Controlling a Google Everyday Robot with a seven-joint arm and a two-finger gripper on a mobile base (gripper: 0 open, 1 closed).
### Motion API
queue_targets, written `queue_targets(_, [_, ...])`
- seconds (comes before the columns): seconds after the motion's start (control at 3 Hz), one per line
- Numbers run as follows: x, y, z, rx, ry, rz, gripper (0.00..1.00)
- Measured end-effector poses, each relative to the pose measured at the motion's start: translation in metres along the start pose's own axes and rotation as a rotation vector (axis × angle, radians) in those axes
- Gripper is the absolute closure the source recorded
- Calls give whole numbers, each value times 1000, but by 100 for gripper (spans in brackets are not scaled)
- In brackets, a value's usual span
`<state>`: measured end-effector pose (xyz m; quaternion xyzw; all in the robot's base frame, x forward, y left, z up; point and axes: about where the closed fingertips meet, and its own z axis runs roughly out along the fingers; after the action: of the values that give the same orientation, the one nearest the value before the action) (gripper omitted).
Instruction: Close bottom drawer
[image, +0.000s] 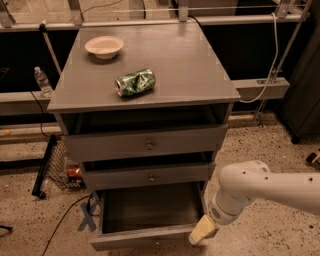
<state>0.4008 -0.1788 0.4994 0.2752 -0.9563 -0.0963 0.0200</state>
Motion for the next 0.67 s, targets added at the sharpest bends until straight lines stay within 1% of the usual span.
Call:
queue_targets(0.33, [-1,-2,41,-54,-8,20,0])
queue_targets(0.67, [-2,0,86,-134,-18,34,0])
